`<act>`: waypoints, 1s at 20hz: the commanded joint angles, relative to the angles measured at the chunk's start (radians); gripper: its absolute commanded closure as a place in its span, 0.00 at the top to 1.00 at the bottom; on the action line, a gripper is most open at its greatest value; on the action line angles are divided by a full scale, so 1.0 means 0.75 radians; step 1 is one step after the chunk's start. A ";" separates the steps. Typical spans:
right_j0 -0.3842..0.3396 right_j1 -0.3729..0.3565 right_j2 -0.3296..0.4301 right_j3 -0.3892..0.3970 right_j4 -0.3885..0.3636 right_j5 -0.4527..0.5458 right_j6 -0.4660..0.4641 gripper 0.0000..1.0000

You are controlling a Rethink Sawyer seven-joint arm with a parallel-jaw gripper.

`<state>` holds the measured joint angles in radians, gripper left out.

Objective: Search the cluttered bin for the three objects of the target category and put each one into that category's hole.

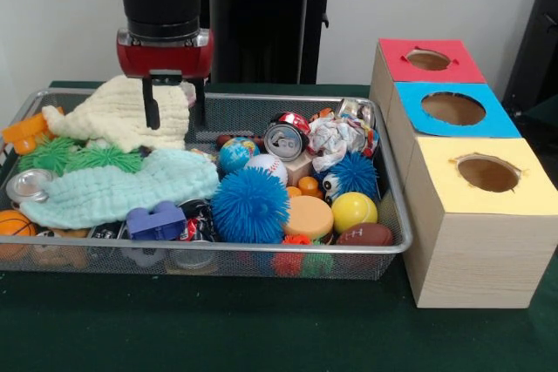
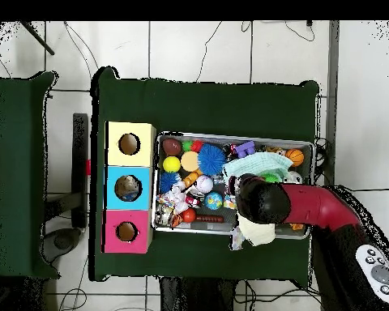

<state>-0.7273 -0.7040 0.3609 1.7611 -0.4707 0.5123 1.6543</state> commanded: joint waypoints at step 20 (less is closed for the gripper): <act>-0.035 0.338 0.132 -0.253 -0.170 -0.400 -0.036 0.00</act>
<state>-0.7390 -0.4969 0.3925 1.6511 -0.5251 0.3064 1.6541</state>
